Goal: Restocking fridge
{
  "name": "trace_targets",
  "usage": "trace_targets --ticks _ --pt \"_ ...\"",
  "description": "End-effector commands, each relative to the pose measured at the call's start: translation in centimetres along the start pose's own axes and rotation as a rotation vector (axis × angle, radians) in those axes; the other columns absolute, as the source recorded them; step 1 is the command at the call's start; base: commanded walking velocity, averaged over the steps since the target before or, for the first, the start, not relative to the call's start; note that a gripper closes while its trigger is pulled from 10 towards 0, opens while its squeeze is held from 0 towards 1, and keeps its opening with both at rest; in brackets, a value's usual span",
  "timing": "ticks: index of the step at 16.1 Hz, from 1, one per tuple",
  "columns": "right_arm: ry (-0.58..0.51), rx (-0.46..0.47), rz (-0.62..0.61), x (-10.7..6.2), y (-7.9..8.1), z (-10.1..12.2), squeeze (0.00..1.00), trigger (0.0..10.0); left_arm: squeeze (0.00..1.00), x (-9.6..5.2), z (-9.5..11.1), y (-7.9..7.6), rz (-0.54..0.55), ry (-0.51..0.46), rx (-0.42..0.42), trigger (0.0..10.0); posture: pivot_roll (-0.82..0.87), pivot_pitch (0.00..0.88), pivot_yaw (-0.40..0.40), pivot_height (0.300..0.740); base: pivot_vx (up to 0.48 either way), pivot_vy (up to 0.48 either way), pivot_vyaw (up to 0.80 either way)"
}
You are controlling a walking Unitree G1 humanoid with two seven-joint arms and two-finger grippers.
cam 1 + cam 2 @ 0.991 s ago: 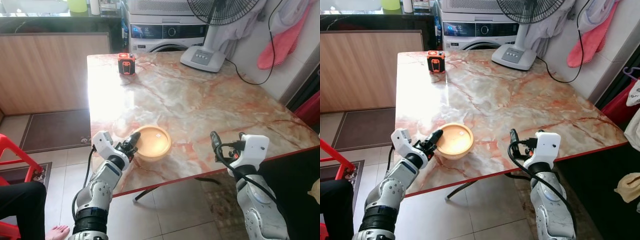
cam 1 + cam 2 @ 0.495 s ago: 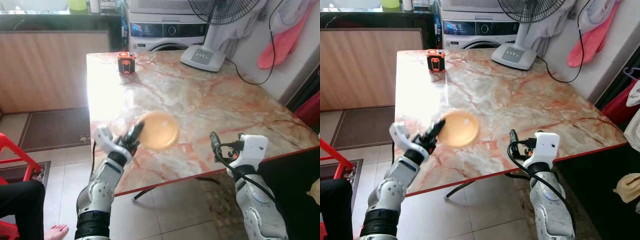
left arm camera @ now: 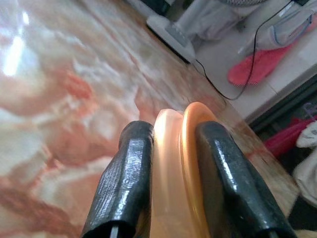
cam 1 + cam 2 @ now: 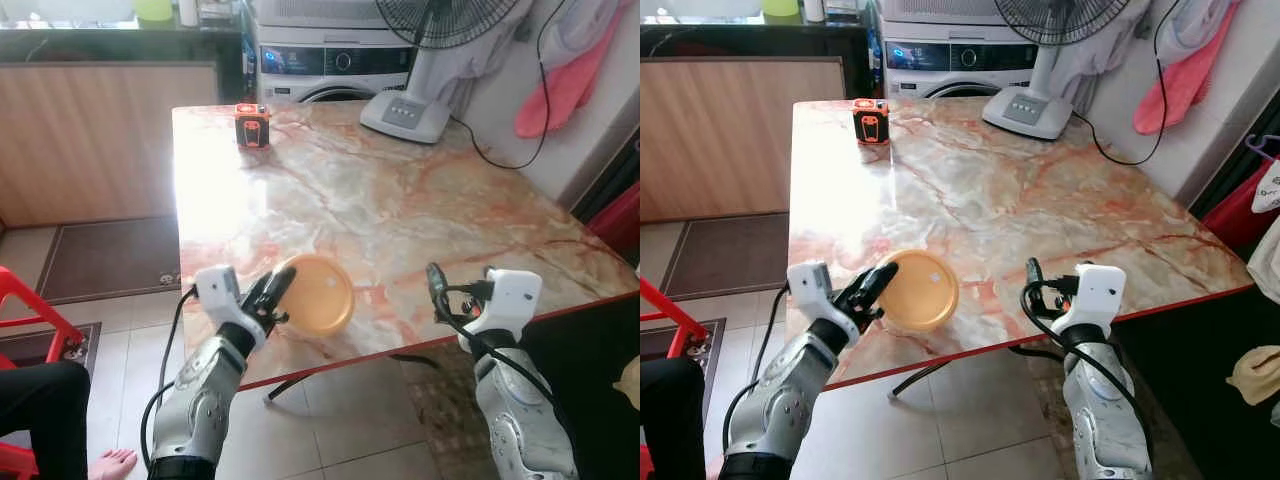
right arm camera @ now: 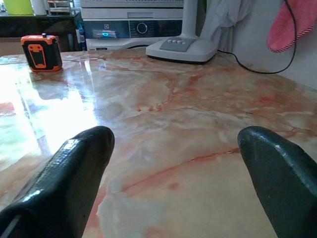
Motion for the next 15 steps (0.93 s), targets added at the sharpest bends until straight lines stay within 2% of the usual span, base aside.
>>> trace_targets --ticks 1,2,3,4,5,6,7,9,10,11,13,14,15 --pt "-0.013 0.006 -0.018 0.1 -0.5 0.3 0.00 10.0 0.00 0.0 1.8 0.1 0.042 -0.061 0.110 10.0 -0.07 0.000 -0.096 0.740 0.000 0.000 0.00" --pt "-0.015 0.011 -0.017 0.1 -0.3 0.2 0.00 10.0 0.00 -0.2 2.7 0.6 0.085 -0.097 0.167 10.0 -0.07 0.000 -0.094 0.740 0.000 0.000 0.00" --pt "-0.017 0.020 -0.011 0.2 0.1 0.1 0.00 10.0 0.00 -0.3 4.9 0.7 0.126 -0.184 0.239 10.0 -0.07 0.000 -0.091 0.740 0.000 0.000 0.00" --pt "-0.018 0.023 -0.007 0.2 0.3 0.1 0.00 10.0 0.00 -0.3 5.7 0.2 0.117 -0.219 0.255 10.0 -0.07 0.000 -0.091 0.740 0.000 0.000 0.00" --pt "-0.026 0.032 -0.003 0.2 0.5 0.1 0.00 10.0 0.00 -0.1 8.1 -1.9 0.041 -0.330 0.219 10.0 -0.07 0.000 -0.083 0.740 0.000 0.000 0.00" --pt "-0.027 0.034 -0.004 0.1 0.5 0.1 0.00 10.0 0.00 -0.1 8.6 -2.5 0.019 -0.354 0.191 10.0 -0.07 0.000 -0.082 0.740 0.000 0.000 0.00" --pt "-0.028 0.035 -0.007 0.1 0.4 0.0 0.00 10.0 0.00 0.1 9.2 -2.9 -0.003 -0.376 0.070 10.0 -0.08 0.000 -0.080 0.740 0.000 0.000 0.00" --pt "-0.030 0.036 -0.010 0.0 0.3 0.0 0.00 10.0 0.00 0.3 9.1 -3.2 -0.022 -0.364 -0.003 10.0 -0.08 0.000 -0.078 0.740 0.000 0.000 0.00" --pt "-0.031 0.036 -0.010 0.0 0.3 0.0 0.00 10.0 0.00 0.4 8.8 -3.2 -0.022 -0.352 0.010 10.0 -0.08 0.000 -0.078 0.740 0.000 0.000 0.00" --pt "-0.032 0.037 -0.008 0.1 0.3 0.0 0.00 10.0 0.00 0.5 8.1 -3.3 -0.026 -0.318 0.091 10.0 -0.08 0.000 -0.078 0.740 0.000 0.000 0.00" --pt "-0.033 0.037 -0.004 0.1 0.5 -0.1 0.00 10.0 0.00 0.5 7.5 -3.4 -0.031 -0.289 0.180 10.0 -0.07 0.000 -0.078 0.740 0.000 0.000 0.00" --pt "-0.034 0.039 0.000 0.2 0.6 0.0 0.00 10.0 0.00 0.6 7.4 -2.9 -0.006 -0.283 0.182 10.0 -0.07 0.000 -0.077 0.740 0.000 0.000 0.00" --pt "-0.035 0.040 0.003 0.3 0.8 0.0 0.00 10.0 0.00 0.8 6.7 -1.9 0.036 -0.238 0.209 10.0 -0.07 0.000 -0.077 0.740 0.000 0.000 0.00"
Point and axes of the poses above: a point about 5 cm out from each wrist's last joint towards the gripper, its own x axis pointing out of the wrist towards the gripper, its own z axis along the axis of the wrist's last joint, y = z × x, the point moved 6 cm from there along x, pointing out of the wrist towards the gripper, and after that the axes turned 10 degrees about x, right-handed, at the moved point
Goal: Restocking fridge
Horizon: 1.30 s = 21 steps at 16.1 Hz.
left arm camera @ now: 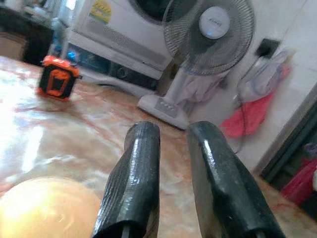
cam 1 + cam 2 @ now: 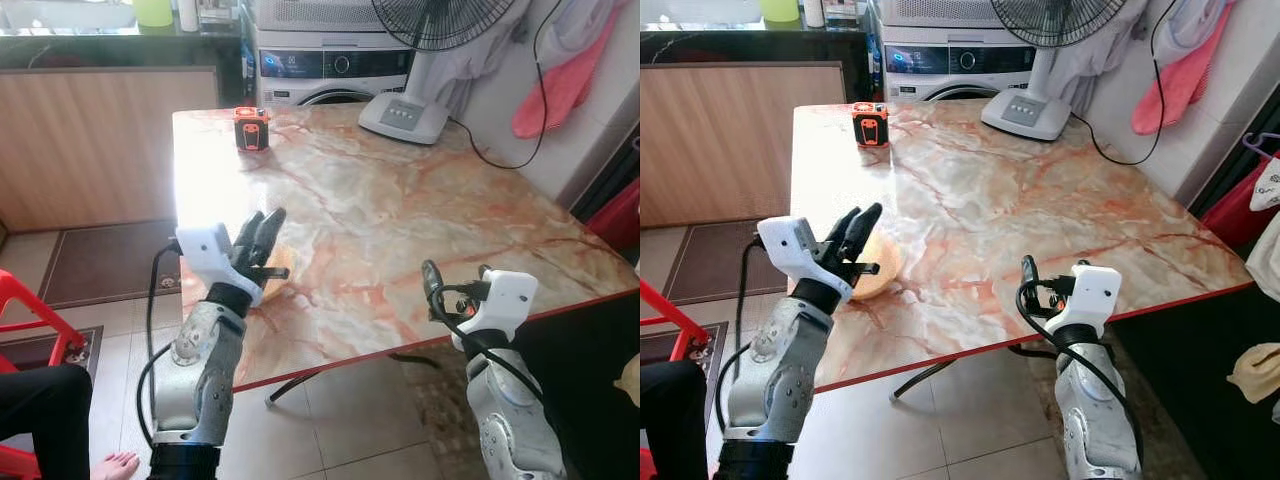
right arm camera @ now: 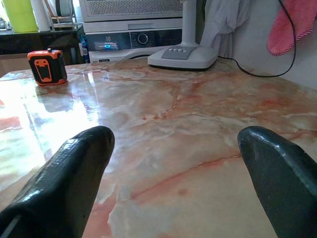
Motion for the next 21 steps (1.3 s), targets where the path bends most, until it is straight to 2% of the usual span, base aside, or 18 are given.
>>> trace_targets --ticks 1,4,7,9,11,14,17,18,19,21 --pt "-0.004 0.004 -0.003 0.1 -0.1 0.0 0.00 10.0 0.00 0.0 -1.2 0.4 0.018 0.052 0.036 10.0 -0.07 0.000 -0.076 0.740 0.000 0.000 0.00" --pt "-0.001 0.006 0.000 0.1 0.0 -0.2 0.00 10.0 0.00 -0.3 -1.6 0.6 0.013 0.077 0.051 10.0 -0.07 0.000 -0.071 0.740 0.000 0.000 0.00" --pt "0.011 0.009 0.007 0.1 0.3 -0.6 0.00 10.0 0.00 -0.5 -2.0 0.8 0.001 0.097 0.171 10.0 -0.07 0.000 -0.068 0.740 0.000 0.000 0.00" --pt "0.014 0.010 0.010 0.1 0.4 -0.7 0.00 10.0 0.00 -0.6 -2.2 1.3 0.011 0.111 0.195 10.0 -0.06 0.000 -0.066 0.740 0.000 0.000 0.00" --pt "0.016 0.012 0.013 0.1 0.5 -0.8 0.00 10.0 0.00 -0.8 -2.2 2.5 0.055 0.125 0.205 10.0 -0.06 0.000 -0.066 0.740 0.000 0.000 0.00" --pt "0.024 0.013 0.022 0.2 0.9 -1.0 0.00 10.0 0.00 -1.4 -2.4 4.9 0.143 0.156 0.273 10.0 -0.05 0.000 -0.072 0.740 0.000 0.000 0.00" --pt "0.040 0.012 0.029 0.2 1.1 -1.4 0.00 10.0 0.00 -3.4 -2.2 8.2 0.311 0.193 0.389 10.0 -0.05 0.000 -0.078 0.740 0.000 0.000 0.00" --pt "0.042 0.012 0.030 0.2 1.1 -1.4 0.00 10.0 0.00 -4.2 -2.5 9.1 0.363 0.222 0.398 10.0 -0.04 0.000 -0.078 0.740 0.000 0.000 0.00" --pt "0.042 0.012 0.030 0.2 1.1 -1.4 0.00 10.0 0.00 -4.9 -2.8 9.8 0.407 0.252 0.398 10.0 -0.04 0.000 -0.078 0.740 0.000 0.000 0.00" --pt "0.046 0.012 0.033 0.3 1.1 -1.4 0.00 10.0 0.00 -5.4 -3.6 9.9 0.415 0.291 0.396 10.0 -0.04 0.000 -0.081 0.740 0.000 0.000 0.00"
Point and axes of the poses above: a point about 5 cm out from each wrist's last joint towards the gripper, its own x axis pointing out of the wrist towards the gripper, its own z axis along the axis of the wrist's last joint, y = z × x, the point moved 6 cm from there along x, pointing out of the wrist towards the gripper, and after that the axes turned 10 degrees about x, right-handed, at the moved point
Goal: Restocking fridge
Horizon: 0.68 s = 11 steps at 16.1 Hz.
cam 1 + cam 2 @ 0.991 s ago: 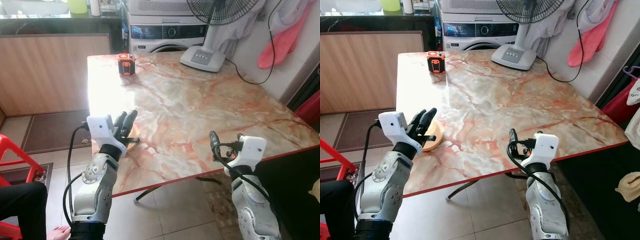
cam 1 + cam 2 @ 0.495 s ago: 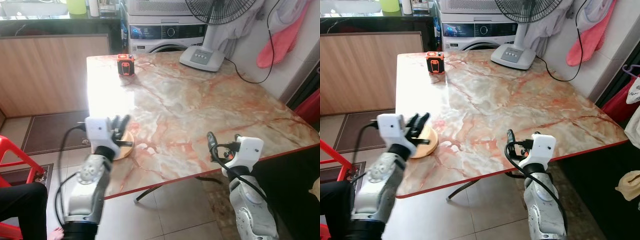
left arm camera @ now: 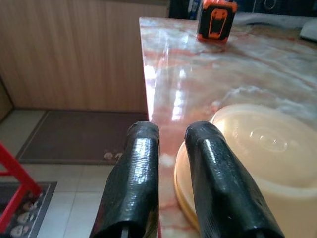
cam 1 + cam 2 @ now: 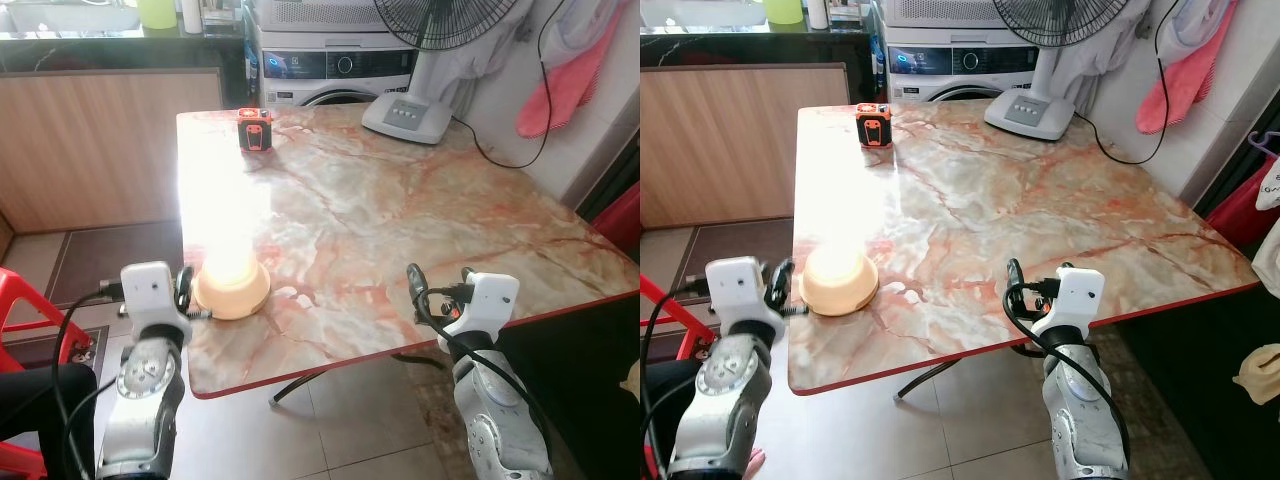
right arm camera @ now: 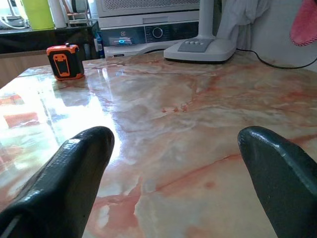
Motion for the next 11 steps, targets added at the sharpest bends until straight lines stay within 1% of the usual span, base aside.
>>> trace_targets --ticks 1,3,4,5,6,7,9,10,11 --pt "0.020 -0.004 -0.006 0.2 -0.2 -0.3 0.00 10.0 0.00 0.1 0.3 -0.4 -0.008 0.000 -0.007 10.0 -0.04 0.000 -0.081 0.740 0.000 0.000 0.00" --pt "0.021 -0.003 -0.002 0.2 -0.1 -0.4 0.00 10.0 0.00 0.7 0.4 -1.0 -0.025 0.012 -0.063 10.0 -0.05 0.000 -0.080 0.740 0.000 0.000 0.00" --pt "0.021 -0.003 -0.003 0.2 -0.1 -0.3 0.00 10.0 0.00 0.8 0.4 -1.3 -0.039 0.015 -0.067 10.0 -0.05 0.000 -0.079 0.740 0.000 0.000 0.00" --pt "0.021 -0.004 -0.005 0.1 -0.2 -0.3 0.00 10.0 0.00 1.1 0.0 -2.5 -0.105 0.048 -0.097 10.0 -0.05 0.000 -0.080 0.740 0.000 0.000 0.00" --pt "0.022 -0.004 -0.006 0.1 -0.2 -0.3 0.00 10.0 0.00 1.2 -0.1 -2.8 -0.122 0.055 -0.101 10.0 -0.05 0.000 -0.080 0.740 0.000 0.000 0.00" --pt "0.024 -0.006 -0.006 0.1 -0.2 -0.4 0.00 10.0 0.00 1.2 -0.6 -3.8 -0.168 0.092 -0.153 10.0 -0.05 0.000 -0.080 0.740 0.000 0.000 0.00" --pt "0.026 -0.007 -0.005 0.1 -0.2 -0.4 0.00 10.0 0.00 1.2 -0.8 -5.1 -0.215 0.122 -0.219 10.0 -0.06 0.000 -0.081 0.740 0.000 0.000 0.00" --pt "0.027 -0.007 -0.002 0.2 -0.2 -0.4 0.00 10.0 0.00 1.2 -0.7 -5.7 -0.234 0.136 -0.280 10.0 -0.06 0.000 -0.082 0.740 0.000 0.000 0.00" --pt "0.027 -0.007 -0.002 0.2 -0.1 -0.4 0.00 10.0 0.00 1.2 -0.7 -6.0 -0.245 0.142 -0.300 10.0 -0.06 0.000 -0.083 0.740 0.000 0.000 0.00"
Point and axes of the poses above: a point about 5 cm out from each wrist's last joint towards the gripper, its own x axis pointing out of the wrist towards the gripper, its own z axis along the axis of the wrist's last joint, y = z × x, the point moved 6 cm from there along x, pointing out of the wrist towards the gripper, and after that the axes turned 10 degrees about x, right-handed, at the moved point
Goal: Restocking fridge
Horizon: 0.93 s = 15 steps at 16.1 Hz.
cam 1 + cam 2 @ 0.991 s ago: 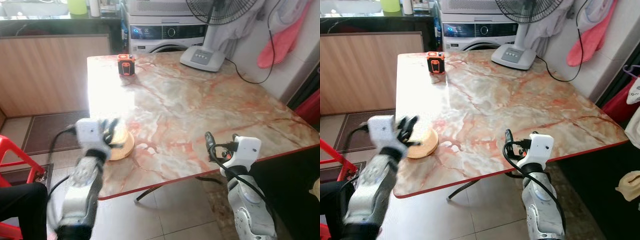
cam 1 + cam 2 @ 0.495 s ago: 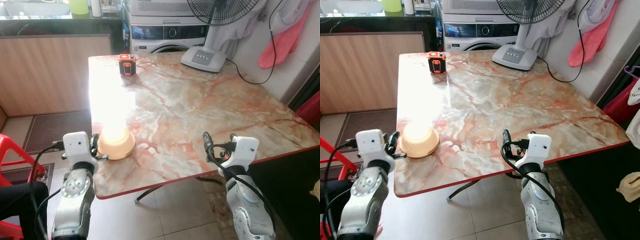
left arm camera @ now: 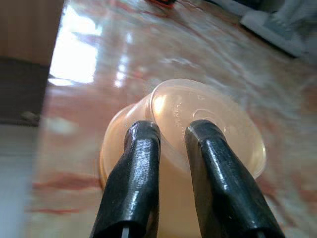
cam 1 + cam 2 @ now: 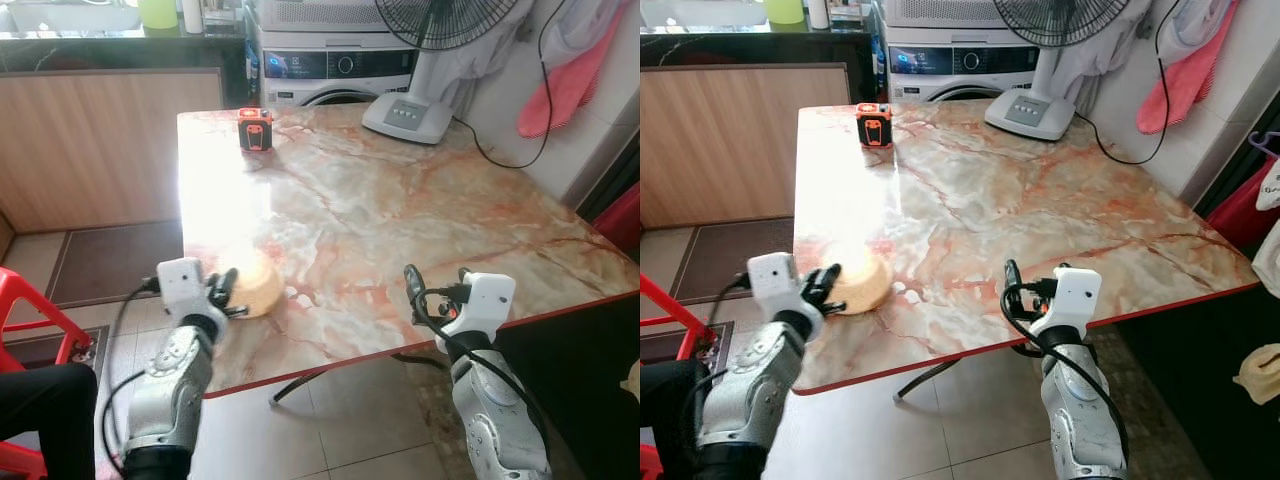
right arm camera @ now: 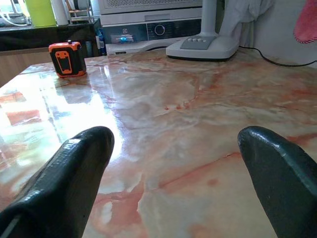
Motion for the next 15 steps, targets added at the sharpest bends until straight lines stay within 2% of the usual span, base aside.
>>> trace_targets --ticks 1,6,7,10,11,15 --pt "0.015 -0.005 -0.008 0.2 -0.3 -0.2 0.00 10.0 0.00 0.2 -0.2 -0.5 -0.022 0.021 -0.020 10.0 -0.06 0.000 -0.083 0.740 0.000 0.000 0.00" --pt "0.026 -0.007 -0.003 0.2 -0.2 -0.4 0.00 10.0 0.00 0.9 -1.3 -2.8 -0.133 0.096 -0.052 10.0 -0.06 0.000 -0.083 0.740 0.000 0.000 0.00" --pt "0.032 -0.009 -0.002 0.3 -0.2 -0.5 0.00 10.0 0.00 1.2 -1.6 -4.5 -0.192 0.114 -0.051 10.0 -0.06 0.000 -0.083 0.740 0.000 0.000 0.00" --pt "0.034 -0.011 0.000 0.3 -0.1 -0.5 0.00 10.0 0.00 1.4 -1.8 -6.5 -0.255 0.129 -0.064 10.0 -0.07 0.000 -0.080 0.740 0.000 0.000 0.00" --pt "0.038 -0.012 -0.002 0.3 -0.2 -0.6 0.00 10.0 0.00 1.4 -2.2 -8.1 -0.308 0.150 -0.072 10.0 -0.07 0.000 -0.078 0.740 0.000 0.000 0.00" --pt "0.051 -0.018 -0.009 0.2 -0.4 -0.9 0.00 10.0 0.00 0.8 -2.0 -9.8 -0.398 0.160 -0.065 10.0 -0.07 0.000 -0.077 0.740 0.000 0.000 0.00"
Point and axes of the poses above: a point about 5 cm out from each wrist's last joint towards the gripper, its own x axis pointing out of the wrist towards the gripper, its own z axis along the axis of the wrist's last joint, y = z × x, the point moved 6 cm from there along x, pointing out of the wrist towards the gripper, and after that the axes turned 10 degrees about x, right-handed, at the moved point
